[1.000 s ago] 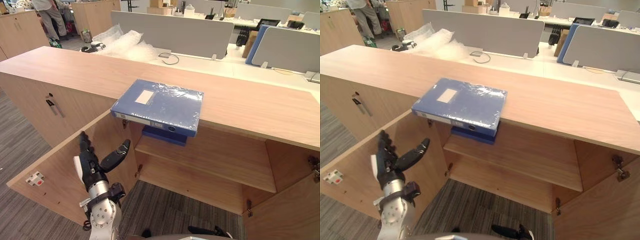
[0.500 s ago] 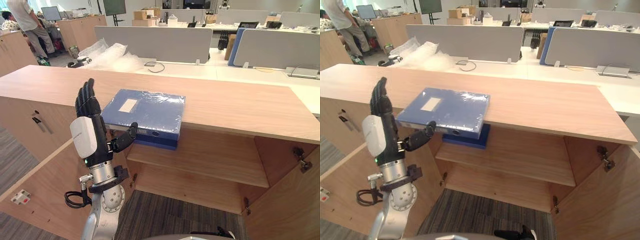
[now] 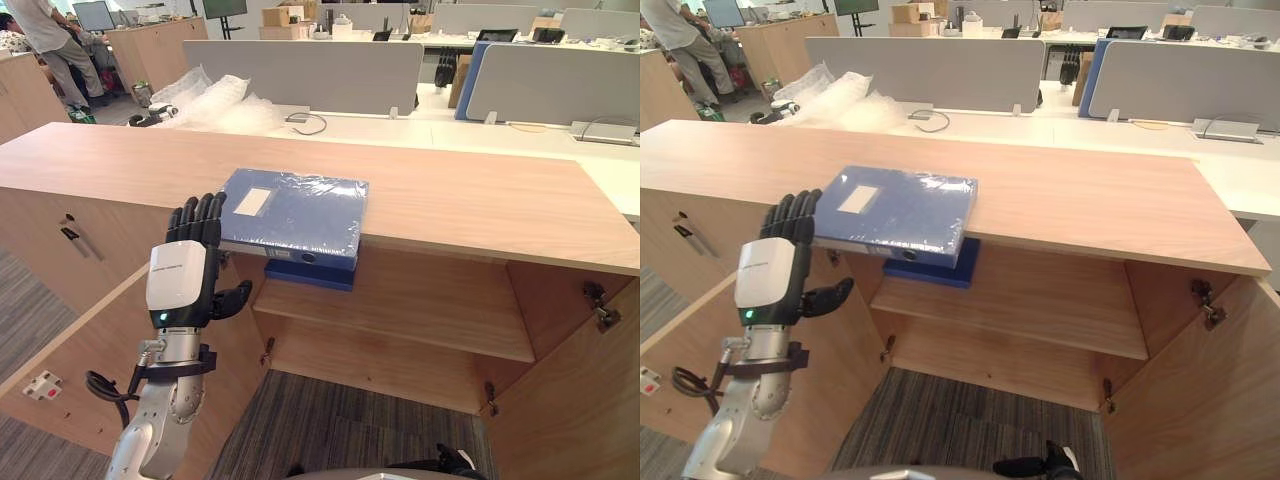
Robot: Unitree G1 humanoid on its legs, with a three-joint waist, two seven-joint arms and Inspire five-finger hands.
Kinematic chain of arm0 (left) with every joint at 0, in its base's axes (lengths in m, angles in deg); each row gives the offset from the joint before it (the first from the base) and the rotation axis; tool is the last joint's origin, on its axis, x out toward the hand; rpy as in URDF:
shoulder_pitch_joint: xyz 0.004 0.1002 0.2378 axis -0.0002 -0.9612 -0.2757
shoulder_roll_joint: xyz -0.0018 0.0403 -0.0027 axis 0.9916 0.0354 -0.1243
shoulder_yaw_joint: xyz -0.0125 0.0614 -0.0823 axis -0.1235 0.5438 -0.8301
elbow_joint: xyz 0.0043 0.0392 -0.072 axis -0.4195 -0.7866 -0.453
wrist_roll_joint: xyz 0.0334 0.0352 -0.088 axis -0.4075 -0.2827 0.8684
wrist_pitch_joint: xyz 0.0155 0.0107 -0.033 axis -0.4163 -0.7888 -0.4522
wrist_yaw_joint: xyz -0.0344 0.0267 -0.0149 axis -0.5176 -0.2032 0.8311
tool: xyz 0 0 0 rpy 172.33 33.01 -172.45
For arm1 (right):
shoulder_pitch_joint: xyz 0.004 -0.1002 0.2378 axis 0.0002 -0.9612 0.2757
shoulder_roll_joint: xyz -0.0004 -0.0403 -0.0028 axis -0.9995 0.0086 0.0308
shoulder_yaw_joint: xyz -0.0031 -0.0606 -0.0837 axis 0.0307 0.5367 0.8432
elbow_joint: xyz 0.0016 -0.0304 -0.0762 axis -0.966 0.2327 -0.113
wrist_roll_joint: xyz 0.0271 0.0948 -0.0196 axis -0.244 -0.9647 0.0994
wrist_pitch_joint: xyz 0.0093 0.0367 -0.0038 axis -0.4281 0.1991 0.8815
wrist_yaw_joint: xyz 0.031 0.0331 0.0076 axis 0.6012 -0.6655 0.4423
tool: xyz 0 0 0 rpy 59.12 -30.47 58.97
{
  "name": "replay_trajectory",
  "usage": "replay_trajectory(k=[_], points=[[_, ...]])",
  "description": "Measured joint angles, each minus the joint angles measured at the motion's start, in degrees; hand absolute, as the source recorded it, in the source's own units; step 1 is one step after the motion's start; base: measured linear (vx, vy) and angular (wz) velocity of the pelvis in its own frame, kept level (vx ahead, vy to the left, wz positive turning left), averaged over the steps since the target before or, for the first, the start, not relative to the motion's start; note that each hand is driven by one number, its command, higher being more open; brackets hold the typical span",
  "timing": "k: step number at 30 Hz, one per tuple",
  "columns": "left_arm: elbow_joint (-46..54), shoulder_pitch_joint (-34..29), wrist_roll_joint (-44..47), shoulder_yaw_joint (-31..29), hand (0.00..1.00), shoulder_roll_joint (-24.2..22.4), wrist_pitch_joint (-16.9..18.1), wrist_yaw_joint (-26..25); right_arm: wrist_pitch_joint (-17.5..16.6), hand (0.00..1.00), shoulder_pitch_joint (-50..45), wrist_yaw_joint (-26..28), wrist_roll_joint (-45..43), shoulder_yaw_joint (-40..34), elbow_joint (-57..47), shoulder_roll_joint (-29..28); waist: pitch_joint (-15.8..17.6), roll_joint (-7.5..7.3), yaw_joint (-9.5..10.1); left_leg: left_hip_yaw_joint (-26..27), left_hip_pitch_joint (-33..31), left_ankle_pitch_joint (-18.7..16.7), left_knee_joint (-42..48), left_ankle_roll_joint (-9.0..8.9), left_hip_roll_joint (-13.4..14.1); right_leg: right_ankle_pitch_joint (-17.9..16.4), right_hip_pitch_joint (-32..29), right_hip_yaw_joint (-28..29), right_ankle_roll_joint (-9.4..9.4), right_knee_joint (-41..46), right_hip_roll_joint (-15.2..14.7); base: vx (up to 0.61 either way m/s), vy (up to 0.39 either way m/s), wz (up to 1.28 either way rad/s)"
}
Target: Walk over to the cabinet, pick up the folder, carry it to the office cabinet, place the folder inside the office cabinet, then close the office cabinet door
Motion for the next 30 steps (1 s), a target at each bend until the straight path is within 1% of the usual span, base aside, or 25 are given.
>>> replay_trajectory(k=[2,5,7,9,10,12,14,16,20,22,26,29,30], points=[[0.0,0.0,0.0,-0.9,1.0,0.1,0.0,0.1,0.0,1.0,0.0,0.1,0.0,0.0,0.0,0.2,0.1,0.09,0.02,-0.1,-0.1,0.0,0.0,-0.05,-0.1,-0.2,0.1,0.0,0.03,-0.3,0.0,-0.06,0.016,0.02],[0.0,0.0,0.1,-2.0,1.0,0.4,0.0,0.2,0.0,1.0,-0.1,0.2,0.0,0.0,0.1,0.3,0.3,-0.22,0.11,-0.2,-0.1,0.1,0.0,-0.1,-0.2,-0.4,0.1,-0.1,0.24,-0.3,0.0,-0.01,0.006,0.01],[0.0,0.0,0.1,-2.0,1.0,1.7,0.1,0.3,0.1,1.0,-0.1,0.3,0.0,0.0,0.1,0.2,0.8,-0.99,0.25,-0.2,-0.1,0.2,0.0,-0.05,-0.4,-0.5,0.1,0.0,0.42,-0.2,-0.2,0.0,0.0,0.0],[0.0,0.0,0.1,-2.0,1.0,2.2,0.1,0.3,0.1,1.0,0.0,0.3,0.0,0.1,0.1,0.1,1.0,-1.33,0.27,-0.2,-0.1,0.2,0.0,-0.09,-0.4,-0.5,0.1,0.0,0.46,-0.2,-0.3,0.0,0.0,0.0],[-0.1,0.1,0.1,-2.0,1.0,2.4,0.1,0.4,0.1,1.0,0.0,0.3,0.0,0.2,0.1,0.0,1.3,-1.72,0.27,-0.2,-0.1,0.1,0.0,-0.15,-0.5,-0.4,0.1,0.1,0.52,-0.1,-0.4,0.0,0.0,0.0],[-0.3,0.2,0.1,-2.0,1.0,2.4,0.1,0.5,0.1,1.0,0.0,0.3,0.1,0.3,0.2,0.0,1.3,-1.83,0.25,-0.2,-0.1,0.0,0.0,-0.23,-0.5,-0.3,0.0,0.3,0.74,0.0,-0.4,0.0,0.0,0.0],[-0.6,0.5,0.0,-2.0,1.0,2.9,0.1,0.5,0.1,1.0,0.1,0.3,0.5,0.6,0.2,0.1,1.4,-1.73,0.17,-0.2,-0.1,0.0,0.0,-0.27,-0.4,-0.3,0.0,0.4,0.74,0.0,-0.4,0.0,0.0,0.0],[-1.2,1.8,0.0,-1.7,1.0,3.7,0.1,0.5,0.1,1.0,0.5,0.3,2.3,1.2,0.1,0.4,1.8,-1.13,0.13,-0.2,0.1,0.0,0.0,-0.28,-0.2,-0.2,0.1,0.4,0.69,0.2,-0.2,0.0,0.0,0.0],[-1.6,3.6,0.0,-1.4,1.0,4.1,0.1,0.5,-0.2,1.0,0.8,0.5,2.9,2.5,0.1,1.2,2.2,-0.15,-0.14,-0.1,0.2,0.0,0.0,-0.29,0.3,-0.1,0.0,0.6,0.42,0.4,0.3,-0.05,0.008,-0.02],[-2.5,4.6,0.0,-1.1,1.0,4.1,0.2,0.5,-0.2,1.0,0.8,0.5,3.0,2.6,0.1,1.3,2.2,0.01,-0.15,-0.1,0.2,0.0,0.0,-0.3,0.4,0.0,0.0,0.6,0.33,0.4,0.4,-0.04,0.006,-0.01],[-4.7,6.5,0.0,-0.5,1.0,4.2,0.0,0.5,-0.2,1.0,0.7,0.6,3.5,3.0,0.2,1.7,2.3,0.16,-0.89,-0.1,0.2,-0.3,0.0,-0.7,0.7,0.0,0.0,0.8,0.25,0.4,0.6,-0.02,0.003,-0.01],[-6.5,8.4,0.0,-0.1,1.0,4.3,-0.1,0.5,-0.2,1.0,0.5,0.6,4.6,5.0,0.3,2.3,2.3,0.16,-1.33,0.0,0.2,-0.3,0.0,-0.84,0.7,0.0,-0.2,1.1,0.25,0.4,0.6,-0.02,0.016,-0.04],[-7.7,9.9,0.0,0.5,1.0,4.6,-0.2,0.5,-0.2,1.0,0.5,0.6,4.6,5.0,0.7,2.4,2.3,0.15,-1.37,0.1,0.2,-0.3,0.0,-0.85,0.7,0.0,-0.2,1.3,0.25,0.4,0.6,-0.01,0.011,-0.04]])
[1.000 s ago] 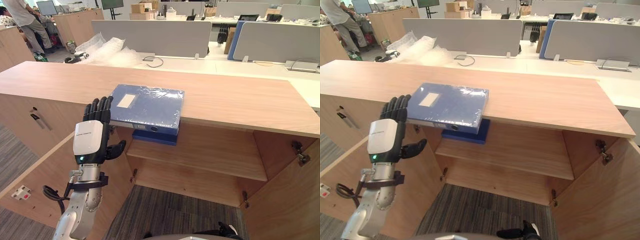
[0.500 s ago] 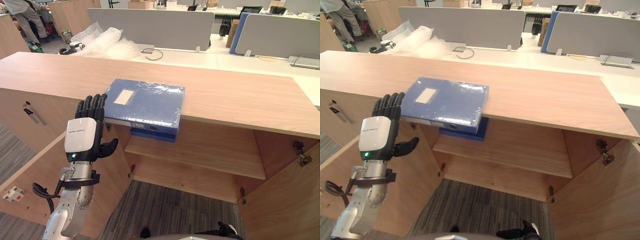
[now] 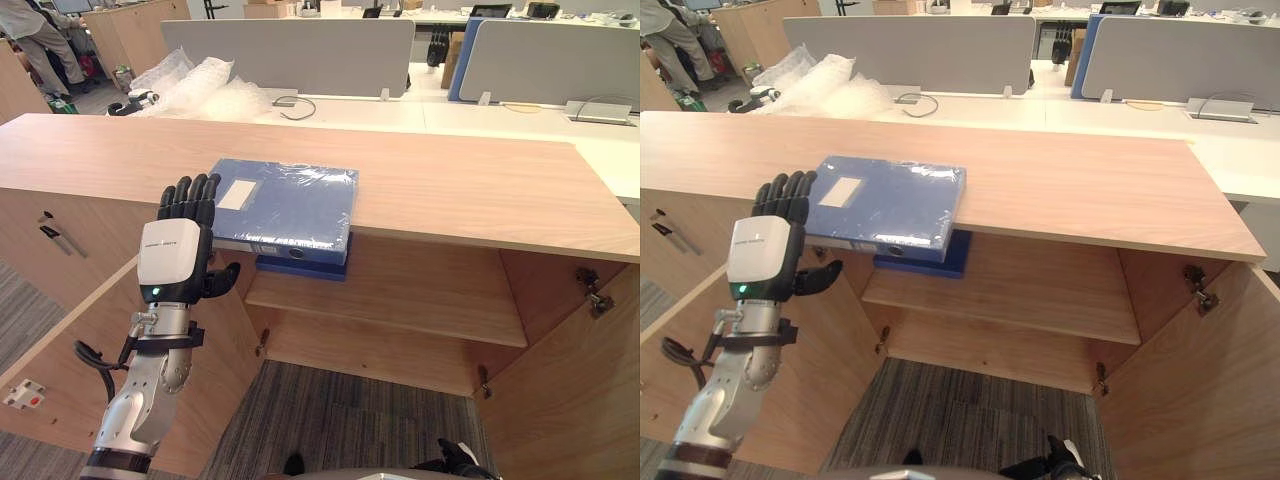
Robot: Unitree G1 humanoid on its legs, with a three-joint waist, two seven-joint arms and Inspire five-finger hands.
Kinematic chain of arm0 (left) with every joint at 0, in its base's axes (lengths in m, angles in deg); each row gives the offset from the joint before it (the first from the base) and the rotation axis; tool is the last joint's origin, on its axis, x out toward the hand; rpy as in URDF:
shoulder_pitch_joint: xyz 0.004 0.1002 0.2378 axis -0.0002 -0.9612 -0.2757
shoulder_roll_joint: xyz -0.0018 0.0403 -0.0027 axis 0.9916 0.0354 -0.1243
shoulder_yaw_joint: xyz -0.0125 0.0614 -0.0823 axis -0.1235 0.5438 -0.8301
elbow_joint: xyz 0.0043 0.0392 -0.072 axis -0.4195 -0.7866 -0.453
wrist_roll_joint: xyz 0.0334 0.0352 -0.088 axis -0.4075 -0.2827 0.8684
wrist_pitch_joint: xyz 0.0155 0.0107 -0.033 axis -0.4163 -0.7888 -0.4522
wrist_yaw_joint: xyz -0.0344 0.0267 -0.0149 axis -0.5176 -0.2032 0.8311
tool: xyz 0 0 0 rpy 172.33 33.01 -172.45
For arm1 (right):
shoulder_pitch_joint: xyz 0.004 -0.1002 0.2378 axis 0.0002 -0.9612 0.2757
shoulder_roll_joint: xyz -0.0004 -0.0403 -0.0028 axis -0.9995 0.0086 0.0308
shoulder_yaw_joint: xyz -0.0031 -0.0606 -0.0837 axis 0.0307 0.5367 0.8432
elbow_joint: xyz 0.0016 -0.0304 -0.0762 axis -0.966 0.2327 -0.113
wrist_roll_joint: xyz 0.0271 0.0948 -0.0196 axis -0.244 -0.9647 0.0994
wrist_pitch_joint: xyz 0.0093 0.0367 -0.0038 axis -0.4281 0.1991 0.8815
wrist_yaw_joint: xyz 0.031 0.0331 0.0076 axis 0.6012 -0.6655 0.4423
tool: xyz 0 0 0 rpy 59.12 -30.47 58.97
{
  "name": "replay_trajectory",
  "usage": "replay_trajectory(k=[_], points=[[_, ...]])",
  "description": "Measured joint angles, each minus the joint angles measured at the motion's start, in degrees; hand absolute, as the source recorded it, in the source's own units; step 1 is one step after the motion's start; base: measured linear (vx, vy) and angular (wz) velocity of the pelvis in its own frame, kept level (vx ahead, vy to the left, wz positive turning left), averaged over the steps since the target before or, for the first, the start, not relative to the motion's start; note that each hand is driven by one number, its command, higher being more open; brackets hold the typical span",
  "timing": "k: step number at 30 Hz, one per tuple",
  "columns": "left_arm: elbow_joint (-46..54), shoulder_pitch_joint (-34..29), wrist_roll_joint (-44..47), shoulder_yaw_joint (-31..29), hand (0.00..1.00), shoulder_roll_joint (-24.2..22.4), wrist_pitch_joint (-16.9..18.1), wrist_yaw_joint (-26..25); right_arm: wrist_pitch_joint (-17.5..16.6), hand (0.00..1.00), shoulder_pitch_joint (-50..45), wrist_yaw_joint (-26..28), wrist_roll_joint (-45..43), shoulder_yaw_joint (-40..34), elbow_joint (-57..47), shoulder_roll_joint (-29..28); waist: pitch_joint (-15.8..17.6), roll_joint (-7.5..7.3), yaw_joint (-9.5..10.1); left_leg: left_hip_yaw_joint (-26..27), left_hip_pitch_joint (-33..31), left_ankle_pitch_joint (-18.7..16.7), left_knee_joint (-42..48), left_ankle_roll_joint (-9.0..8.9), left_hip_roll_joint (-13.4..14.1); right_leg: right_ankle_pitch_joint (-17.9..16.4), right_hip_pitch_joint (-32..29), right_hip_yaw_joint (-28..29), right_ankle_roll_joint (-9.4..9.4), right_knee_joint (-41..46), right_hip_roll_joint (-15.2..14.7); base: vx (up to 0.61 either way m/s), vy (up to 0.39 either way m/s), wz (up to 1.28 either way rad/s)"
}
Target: Walk over to the cabinet, pick up the folder, carry it to the office cabinet, place the folder inside the office cabinet, then close the office cabinet door
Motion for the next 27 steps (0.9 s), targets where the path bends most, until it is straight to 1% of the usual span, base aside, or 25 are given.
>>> replay_trajectory(k=[4,6,7,10,13,14,15,21,23,25,27], points=[[-1.8,2.0,-0.7,1.3,1.0,2.2,0.0,0.0,0.0,1.0,0.1,0.2,2.1,0.2,0.4,0.1,0.0,-0.03,-0.13,0.8,0.1,0.1,0.0,0.07,0.0,0.0,-0.3,0.6,-0.01,0.0,0.0,0.0,0.015,-0.1],[-3.6,3.2,-0.7,1.5,1.0,2.3,0.0,0.0,0.0,1.0,0.0,0.7,2.6,1.8,0.5,0.4,0.0,-0.05,-0.17,1.1,0.1,0.0,0.0,0.04,0.0,0.0,-0.4,1.0,-0.03,0.0,0.0,0.0,0.011,-0.09],[-5.3,4.7,-0.7,2.4,1.0,2.4,-0.4,0.1,0.0,1.0,0.0,0.7,2.7,1.8,0.5,0.4,0.0,-0.05,-0.19,1.2,0.1,0.1,0.0,0.03,0.1,0.0,-0.5,1.1,-0.08,0.0,0.1,0.0,0.006,-0.05],[-8.3,6.4,-0.7,3.6,1.0,2.6,-0.6,0.9,0.0,1.0,0.2,0.8,2.7,1.8,0.4,0.4,0.0,-0.04,-0.31,1.7,0.2,0.1,0.0,0.01,0.4,0.2,-0.6,1.6,-0.32,0.1,0.2,-0.01,0.006,-0.08],[-9.8,6.9,-0.7,3.6,1.0,2.6,-1.3,1.2,-0.2,1.0,0.2,0.8,2.7,2.0,0.4,0.4,0.0,-0.04,-0.64,2.4,0.4,0.1,0.0,0.01,0.7,0.3,-0.8,2.3,-0.46,0.2,0.3,-0.03,0.009,-0.14],[-10.9,7.5,-0.7,3.7,0.0,2.6,-1.7,1.2,-0.2,1.0,0.2,0.8,2.7,2.1,0.4,0.5,0.0,-0.05,-0.86,2.6,0.5,0.1,0.0,0.0,0.8,0.4,-0.9,2.5,-0.62,0.2,0.5,-0.05,0.002,-0.1],[-11.8,8.1,-0.7,3.8,0.0,2.6,-2.3,1.3,-0.2,1.0,0.2,0.8,2.7,2.3,0.4,0.5,0.0,-0.05,-1.11,2.7,0.6,0.1,0.0,-0.04,1.0,0.4,-0.9,2.6,-0.69,0.3,0.6,-0.06,0.003,-0.08],[-13.8,10.4,-0.8,4.6,0.0,2.6,-2.6,1.4,-0.3,1.0,0.0,0.8,2.6,2.3,0.4,0.6,0.0,-0.02,-1.6,3.1,0.8,0.2,0.0,-0.04,1.1,0.5,-1.2,3.3,-0.73,0.7,0.6,-0.06,0.012,-0.05],[-13.8,11.4,-0.8,4.6,0.0,2.6,-2.3,0.9,-0.3,1.0,-0.1,0.9,2.6,2.2,0.4,0.6,0.0,-0.02,-1.59,3.2,0.7,0.1,0.0,-0.14,1.1,0.4,-1.4,3.4,-0.73,0.8,0.5,-0.04,0.022,-0.05],[-13.4,13.6,-0.9,4.5,0.0,2.6,-2.2,-0.7,-0.3,1.0,-0.1,0.9,2.6,2.2,0.4,0.6,-0.1,-0.03,-1.59,3.5,0.7,0.0,0.0,-0.17,1.0,0.4,-1.5,3.6,-0.73,0.9,0.4,-0.04,0.02,-0.05],[-13.1,15.0,-1.3,4.3,0.0,2.7,-2.2,-0.7,-0.3,1.0,-0.1,0.9,2.6,2.2,0.4,0.6,-0.4,0.08,-1.63,3.8,0.7,0.1,0.0,-0.07,0.9,0.4,-1.6,3.9,-0.72,0.8,0.3,-0.03,0.018,-0.07]])
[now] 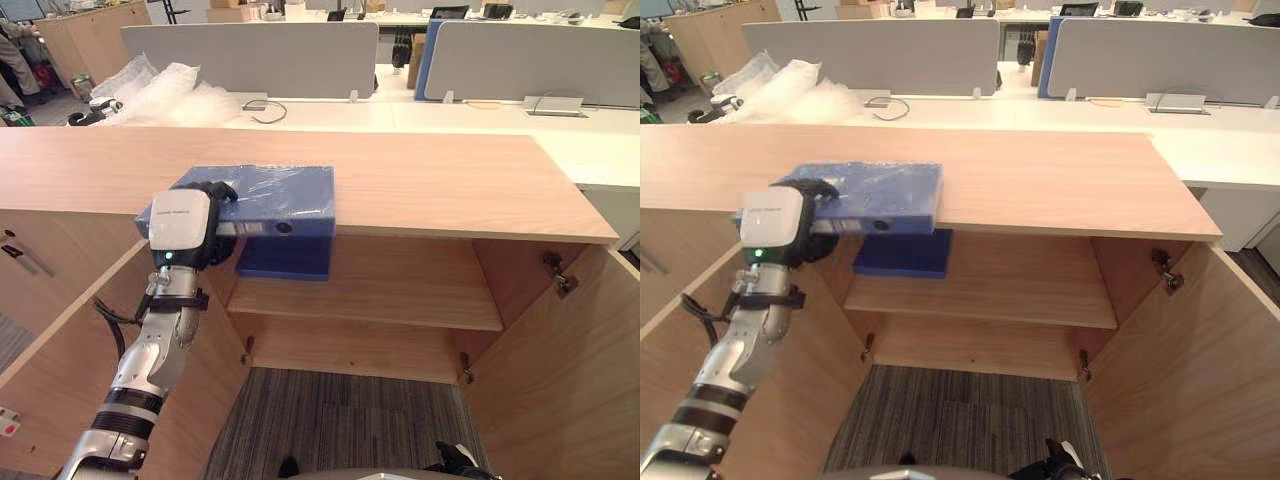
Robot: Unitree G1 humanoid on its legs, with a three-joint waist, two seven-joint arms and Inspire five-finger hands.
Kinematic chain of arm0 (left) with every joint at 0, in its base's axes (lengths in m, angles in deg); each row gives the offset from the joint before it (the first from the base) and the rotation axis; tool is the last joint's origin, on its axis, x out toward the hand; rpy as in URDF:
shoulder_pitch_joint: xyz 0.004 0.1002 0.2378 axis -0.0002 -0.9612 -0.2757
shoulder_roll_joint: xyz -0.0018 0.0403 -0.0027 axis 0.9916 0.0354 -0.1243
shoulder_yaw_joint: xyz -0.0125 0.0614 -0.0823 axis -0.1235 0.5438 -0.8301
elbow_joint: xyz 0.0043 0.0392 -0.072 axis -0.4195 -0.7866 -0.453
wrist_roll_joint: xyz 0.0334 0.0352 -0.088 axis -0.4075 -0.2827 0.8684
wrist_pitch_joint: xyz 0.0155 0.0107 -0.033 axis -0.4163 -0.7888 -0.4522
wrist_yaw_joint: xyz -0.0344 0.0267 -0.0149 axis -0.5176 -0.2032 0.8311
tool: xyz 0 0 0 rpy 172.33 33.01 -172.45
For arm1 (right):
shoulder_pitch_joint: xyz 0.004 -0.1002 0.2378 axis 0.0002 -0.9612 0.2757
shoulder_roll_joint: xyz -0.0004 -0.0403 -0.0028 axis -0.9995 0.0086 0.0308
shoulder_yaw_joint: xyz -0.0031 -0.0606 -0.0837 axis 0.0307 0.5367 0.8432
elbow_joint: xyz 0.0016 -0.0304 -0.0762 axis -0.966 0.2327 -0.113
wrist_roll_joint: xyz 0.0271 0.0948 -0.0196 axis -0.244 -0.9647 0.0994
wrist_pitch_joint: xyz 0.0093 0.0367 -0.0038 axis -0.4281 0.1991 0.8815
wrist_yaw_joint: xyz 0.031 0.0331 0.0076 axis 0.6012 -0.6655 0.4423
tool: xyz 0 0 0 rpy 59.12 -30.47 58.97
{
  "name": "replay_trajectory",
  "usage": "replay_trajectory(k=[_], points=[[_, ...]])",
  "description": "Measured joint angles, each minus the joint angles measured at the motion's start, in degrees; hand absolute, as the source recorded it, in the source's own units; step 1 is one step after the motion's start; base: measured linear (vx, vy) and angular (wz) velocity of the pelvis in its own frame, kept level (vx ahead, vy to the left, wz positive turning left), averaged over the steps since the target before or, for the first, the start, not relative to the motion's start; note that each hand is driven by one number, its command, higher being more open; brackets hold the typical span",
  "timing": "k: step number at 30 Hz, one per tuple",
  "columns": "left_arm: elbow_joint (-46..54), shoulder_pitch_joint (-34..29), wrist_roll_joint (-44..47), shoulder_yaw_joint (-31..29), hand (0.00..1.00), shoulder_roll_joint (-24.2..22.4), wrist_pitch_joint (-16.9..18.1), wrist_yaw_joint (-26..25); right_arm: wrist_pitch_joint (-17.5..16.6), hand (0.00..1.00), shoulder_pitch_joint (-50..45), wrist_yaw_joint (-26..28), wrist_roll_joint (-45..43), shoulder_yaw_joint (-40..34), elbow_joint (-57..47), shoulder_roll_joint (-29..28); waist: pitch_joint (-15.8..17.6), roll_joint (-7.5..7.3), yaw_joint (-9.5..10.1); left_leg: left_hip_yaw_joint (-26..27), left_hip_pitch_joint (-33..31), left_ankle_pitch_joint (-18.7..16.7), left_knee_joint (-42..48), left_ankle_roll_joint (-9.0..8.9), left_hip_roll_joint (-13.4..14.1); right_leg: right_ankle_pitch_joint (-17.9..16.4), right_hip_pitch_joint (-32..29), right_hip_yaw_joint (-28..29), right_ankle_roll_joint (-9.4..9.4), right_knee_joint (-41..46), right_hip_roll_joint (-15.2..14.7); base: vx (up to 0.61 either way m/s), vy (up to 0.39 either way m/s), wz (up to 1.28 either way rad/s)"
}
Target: Walk over to the cabinet, pick up the folder, carry it to the office cabinet, place the folder inside the office cabinet, then close the office cabinet door
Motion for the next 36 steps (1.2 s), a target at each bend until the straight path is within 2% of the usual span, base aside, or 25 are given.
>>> replay_trajectory(k=[8,11,14,15,16,18,20,21,23,24,26,28,31,36], points=[[1.7,-0.5,-0.7,-0.8,0.0,-0.5,0.5,-0.9,0.0,1.0,0.0,0.0,0.0,-0.5,0.0,0.0,-0.2,0.1,-0.76,0.3,0.5,0.0,0.0,-0.02,0.0,0.0,0.3,0.3,0.05,0.0,0.0,-0.01,0.004,-0.02],[7.9,-5.0,1.2,-3.3,0.0,-4.0,0.5,-0.2,0.3,1.0,0.0,-0.1,-0.8,-1.2,-0.1,-0.1,-0.2,0.06,-1.05,0.3,0.5,0.0,0.0,-0.02,0.0,0.0,0.4,0.3,0.09,-0.1,-0.1,0.0,0.0,0.0],[17.3,-10.6,11.1,-5.5,0.0,-9.3,4.0,1.5,1.0,1.0,-0.9,-0.5,-6.6,-5.7,-1.9,-0.9,-0.2,0.03,-1.01,0.3,0.5,0.0,0.0,-0.04,0.0,0.0,0.4,0.4,0.11,-0.1,-0.1,-0.02,0.005,-0.01],[19.5,-12.6,18.3,-6.3,0.0,-11.0,6.3,2.2,1.1,1.0,-2.2,-1.4,-12.9,-8.0,-5.2,-1.6,-0.3,0.18,-1.01,0.5,0.5,0.0,0.0,-0.05,0.1,0.0,0.3,0.7,0.11,-0.1,-0.1,-0.03,0.002,-0.07],[20.8,-13.9,21.4,-6.8,0.0,-12.2,7.0,2.6,1.1,1.0,-3.2,-2.0,-15.2,-9.5,-8.0,-2.2,-0.4,0.34,-1.03,0.7,0.3,0.0,0.0,-0.05,0.4,0.1,-0.1,1.0,0.17,0.0,0.0,-0.03,0.003,-0.14],[24.7,-18.1,35.5,-9.0,0.0,-17.2,9.1,4.4,1.1,1.0,-8.0,-4.9,-21.1,-9.6,-22.7,-4.0,-0.7,0.92,-1.5,1.2,0.1,0.0,0.1,0.05,0.5,0.3,-0.6,1.5,0.21,0.2,0.4,-0.04,0.001,-0.14],[26.5,-20.4,43.0,-10.4,0.0,-19.9,10.0,5.4,1.0,1.0,-10.7,-6.0,-21.7,-9.5,-32.9,-5.1,-0.9,1.16,-1.85,1.7,-0.1,0.1,0.1,0.09,0.8,0.6,-1.2,2.0,0.17,0.3,0.7,-0.06,0.001,-0.14],[28.2,-23.0,53.6,-11.1,0.0,-21.9,10.4,7.6,0.8,1.0,-12.5,-7.0,-22.4,-9.8,-42.7,-6.2,-1.0,1.37,-2.19,2.0,-0.8,0.1,0.1,0.16,1.1,1.0,-2.0,2.5,0.17,0.3,0.8,-0.06,0.008,-0.13],[29.6,-25.8,63.1,-11.7,0.0,-24.2,10.6,10.1,0.2,1.0,-14.0,-8.5,-23.0,-10.5,-52.6,-7.9,-0.9,1.38,-2.68,2.0,-1.4,0.0,0.1,0.04,1.3,1.2,-2.7,2.5,0.13,0.3,0.9,-0.05,0.013,-0.08],[30.0,-28.3,71.4,-12.0,0.0,-26.7,10.6,12.3,-1.2,1.0,-15.1,-10.6,-23.2,-11.7,-60.6,-10.3,-0.8,1.21,-2.74,2.2,-1.4,-0.2,0.1,-0.03,1.3,1.3,-2.8,2.8,0.22,0.3,0.9,-0.04,0.016,-0.07],[30.9,-30.6,79.7,-12.1,0.0,-29.4,10.6,13.3,-2.7,1.0,-15.9,-13.7,-23.2,-11.8,-68.4,-10.7,-0.6,0.81,-2.76,2.3,-1.3,-0.2,0.3,-0.03,1.2,1.3,-2.8,2.9,0.24,0.3,0.8,-0.02,0.011,-0.03],[32.4,-32.4,86.4,-12.1,0.0,-31.5,10.6,13.5,-4.3,1.0,-16.0,-17.1,-23.1,-11.7,-75.6,-10.7,-0.5,0.48,-2.76,2.4,-1.3,-0.1,0.4,-0.09,1.1,1.4,-2.8,3.0,0.27,0.3,0.7,-0.02,0.01,-0.01],[34.2,-32.8,90.7,-10.8,0.0,-32.7,11.2,13.7,-6.0,1.0,-16.0,-20.7,-20.7,-11.0,-84.7,-10.7,-0.5,0.61,-2.75,2.5,-1.2,-0.1,0.4,-0.07,1.0,1.3,-2.8,3.1,0.28,0.3,0.7,0.0,0.0,0.0],[35.7,-32.2,91.1,-8.6,0.0,-32.4,11.6,17.8,-8.4,1.0,-12.8,-21.2,-16.2,-8.4,-93.3,-10.1,-1.0,1.38,-3.08,3.1,-0.9,0.1,0.4,0.22,1.0,1.4,-2.8,3.6,0.4,0.3,0.7,-0.02,0.003,-0.05]])
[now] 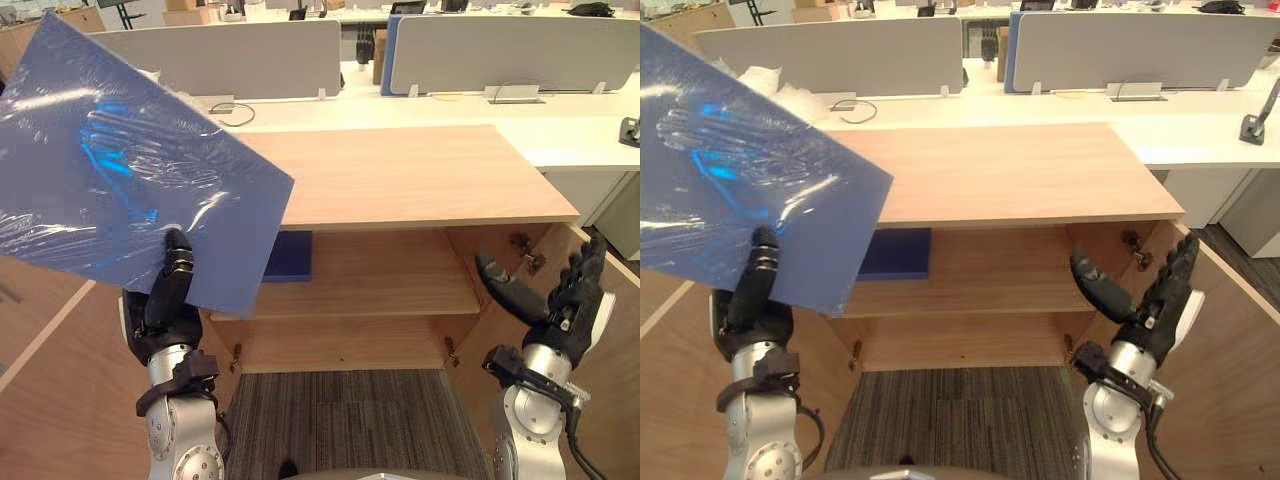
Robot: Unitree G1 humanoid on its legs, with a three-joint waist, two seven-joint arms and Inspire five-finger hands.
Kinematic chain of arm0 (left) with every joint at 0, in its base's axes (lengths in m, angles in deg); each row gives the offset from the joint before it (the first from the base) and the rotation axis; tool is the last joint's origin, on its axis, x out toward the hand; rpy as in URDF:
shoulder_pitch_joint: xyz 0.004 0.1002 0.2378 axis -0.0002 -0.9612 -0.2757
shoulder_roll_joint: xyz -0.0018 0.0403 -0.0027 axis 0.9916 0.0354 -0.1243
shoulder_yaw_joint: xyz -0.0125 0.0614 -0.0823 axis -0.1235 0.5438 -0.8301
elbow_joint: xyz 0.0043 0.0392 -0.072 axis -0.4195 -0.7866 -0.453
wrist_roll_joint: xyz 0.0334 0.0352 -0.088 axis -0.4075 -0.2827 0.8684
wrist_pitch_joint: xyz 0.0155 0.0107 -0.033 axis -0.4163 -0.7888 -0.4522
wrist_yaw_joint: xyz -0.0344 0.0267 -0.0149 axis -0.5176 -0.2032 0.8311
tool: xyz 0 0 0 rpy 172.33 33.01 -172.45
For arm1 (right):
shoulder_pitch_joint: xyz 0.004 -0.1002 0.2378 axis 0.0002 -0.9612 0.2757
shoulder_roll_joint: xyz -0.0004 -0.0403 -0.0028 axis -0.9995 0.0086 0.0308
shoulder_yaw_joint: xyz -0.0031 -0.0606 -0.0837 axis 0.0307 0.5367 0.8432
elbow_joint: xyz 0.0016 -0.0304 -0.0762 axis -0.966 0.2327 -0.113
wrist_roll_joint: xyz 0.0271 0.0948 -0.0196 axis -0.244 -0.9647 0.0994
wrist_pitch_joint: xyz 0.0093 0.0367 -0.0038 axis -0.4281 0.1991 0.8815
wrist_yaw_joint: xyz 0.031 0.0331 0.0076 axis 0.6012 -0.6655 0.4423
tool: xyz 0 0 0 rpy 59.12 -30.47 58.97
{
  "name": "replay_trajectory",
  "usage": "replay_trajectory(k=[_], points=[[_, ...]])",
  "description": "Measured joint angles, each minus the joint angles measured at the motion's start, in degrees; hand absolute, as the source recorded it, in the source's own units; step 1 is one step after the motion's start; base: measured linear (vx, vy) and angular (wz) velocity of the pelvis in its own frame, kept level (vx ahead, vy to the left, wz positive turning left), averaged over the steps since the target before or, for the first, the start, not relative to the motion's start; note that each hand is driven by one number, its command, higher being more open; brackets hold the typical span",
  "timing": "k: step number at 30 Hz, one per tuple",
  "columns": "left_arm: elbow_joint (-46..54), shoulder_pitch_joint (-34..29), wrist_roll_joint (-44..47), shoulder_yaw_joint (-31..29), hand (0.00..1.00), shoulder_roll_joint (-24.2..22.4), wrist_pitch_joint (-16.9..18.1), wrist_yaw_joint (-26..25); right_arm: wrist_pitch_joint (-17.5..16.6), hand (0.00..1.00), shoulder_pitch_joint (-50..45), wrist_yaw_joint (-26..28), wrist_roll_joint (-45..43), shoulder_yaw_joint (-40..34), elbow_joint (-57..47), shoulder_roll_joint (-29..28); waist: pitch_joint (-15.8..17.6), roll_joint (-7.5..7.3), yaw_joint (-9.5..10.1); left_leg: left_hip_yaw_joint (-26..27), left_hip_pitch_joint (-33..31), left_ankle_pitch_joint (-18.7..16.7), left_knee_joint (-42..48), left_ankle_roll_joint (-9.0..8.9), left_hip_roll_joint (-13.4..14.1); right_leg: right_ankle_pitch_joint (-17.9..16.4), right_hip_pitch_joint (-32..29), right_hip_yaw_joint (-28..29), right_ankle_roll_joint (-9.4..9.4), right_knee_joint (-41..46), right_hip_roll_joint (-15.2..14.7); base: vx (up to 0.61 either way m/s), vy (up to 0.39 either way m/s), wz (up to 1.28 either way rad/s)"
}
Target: Walk over to the cabinet, pick up the folder, carry it to the office cabinet, place the folder inside the office cabinet, then close the office cabinet door
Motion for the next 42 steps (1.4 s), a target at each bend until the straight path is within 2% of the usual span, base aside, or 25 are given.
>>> replay_trajectory(k=[3,7,12,14,20,24,28,29,31,32,36,38,40,42], points=[[-0.8,1.5,2.4,2.1,0.0,1.5,-0.1,5.0,-1.5,1.0,5.9,2.1,-0.9,0.2,-0.4,0.3,-0.3,0.43,-0.18,0.4,0.2,0.0,0.0,0.05,0.0,0.1,0.0,0.4,0.21,0.1,-0.1,-0.04,0.016,-0.07],[-5.9,5.5,2.8,3.3,0.0,5.8,-1.0,10.6,-2.3,1.0,11.6,7.0,-6.8,2.3,0.2,4.2,-0.6,0.96,-0.19,0.5,0.4,0.2,0.0,0.27,-0.1,0.2,0.0,0.6,0.31,0.3,-0.1,-0.04,0.015,-0.03],[-10.6,7.5,2.6,5.0,0.0,11.2,-2.5,15.9,-2.4,1.0,21.1,18.6,-18.7,7.2,6.8,14.7,-0.7,0.92,-0.54,0.6,0.6,0.4,0.0,0.51,-0.2,0.3,0.1,0.7,0.48,0.4,-0.2,-0.05,0.01,-0.01],[-11.1,7.5,2.0,5.6,0.0,12.9,-2.9,17.5,-2.4,1.0,23.6,22.5,-23.6,9.0,9.0,17.2,-0.8,0.82,-0.51,0.6,0.6,0.5,0.0,0.53,-0.2,0.3,0.1,0.7,0.51,0.4,-0.2,-0.02,0.004,0.0],[-11.6,9.5,1.5,7.9,0.0,16.2,-3.0,20.8,-2.2,1.0,29.9,29.7,-34.4,15.0,14.5,23.8,-0.8,0.74,0.21,0.6,0.5,0.6,0.0,0.65,-0.2,0.6,-0.1,0.7,0.68,0.5,-0.2,-0.02,0.004,0.0],[-12.8,11.2,2.9,9.8,0.0,18.2,-2.9,22.4,-1.8,1.0,35.9,34.5,-39.8,20.1,17.4,31.8,-1.2,0.76,0.25,0.5,-0.6,0.9,0.0,0.83,-0.2,1.0,-1.0,0.7,0.71,0.4,-0.1,-0.04,0.011,0.0],[-13.5,11.5,5.3,10.7,0.0,22.3,-2.9,23.0,-1.5,1.0,40.9,37.3,-44.6,26.3,19.8,40.4,-1.4,0.71,0.26,0.6,-0.8,1.1,0.0,0.93,-0.2,1.3,-1.3,0.8,0.73,0.4,-0.2,-0.04,0.013,-0.01],[-13.7,11.5,6.5,11.1,0.0,24.1,-2.9,23.1,-1.4,0.0,42.3,38.1,-45.4,28.4,20.4,42.9,-1.5,0.71,0.31,0.5,-0.9,1.2,0.0,1.0,-0.2,1.3,-1.4,0.8,0.71,0.4,-0.2,-0.05,0.012,0.01],[-13.9,11.6,7.2,11.5,0.0,25.4,-2.9,23.1,-1.4,0.0,43.6,38.8,-46.4,30.4,21.2,44.8,-1.7,0.71,0.32,0.5,-1.1,1.3,-0.1,0.99,-0.2,1.4,-1.6,0.8,0.63,0.3,-0.1,-0.05,0.009,0.01],[-14.5,11.8,7.9,12.0,1.0,26.9,-2.8,23.1,-1.2,0.0,45.4,39.3,-48.9,33.4,22.3,48.0,-1.9,0.78,0.37,0.5,-1.4,1.4,-0.3,1.03,-0.2,1.5,-1.8,0.7,0.58,0.2,-0.1,-0.05,0.007,0.01],[-16.1,12.2,10.2,15.5,1.0,31.7,-2.5,23.3,0.1,0.0,48.5,40.9,-55.6,40.9,24.0,54.9,-2.4,0.88,0.63,0.5,-2.1,1.8,-0.3,1.06,-0.2,1.7,-2.5,0.7,0.45,0.1,-0.1,-0.05,0.012,0.01],[-17.0,12.2,11.9,17.8,1.0,36.1,-2.4,23.6,0.6,0.0,49.4,41.6,-58.1,44.6,24.1,58.8,-2.4,0.87,0.82,0.5,-2.1,1.8,-0.3,1.02,-0.2,1.8,-2.5,0.7,0.43,0.1,-0.1,-0.04,0.009,0.0],[-18.7,12.8,11.9,22.6,1.0,43.6,-2.6,25.4,1.1,0.0,49.8,43.5,-60.2,48.6,24.1,63.6,-2.4,0.86,1.22,0.5,-2.1,1.9,-0.3,0.94,-0.2,1.8,-2.5,0.6,0.43,0.1,-0.1,-0.03,0.008,-0.01],[-20.8,13.5,11.5,25.7,1.0,46.9,-3.3,26.5,1.3,0.0,50.4,45.6,-60.8,50.4,24.0,65.4,-2.4,0.86,1.22,0.5,-2.1,1.9,-0.3,0.89,-0.2,1.8,-2.5,0.6,0.43,0.1,-0.1,0.0,0.0,0.0]])
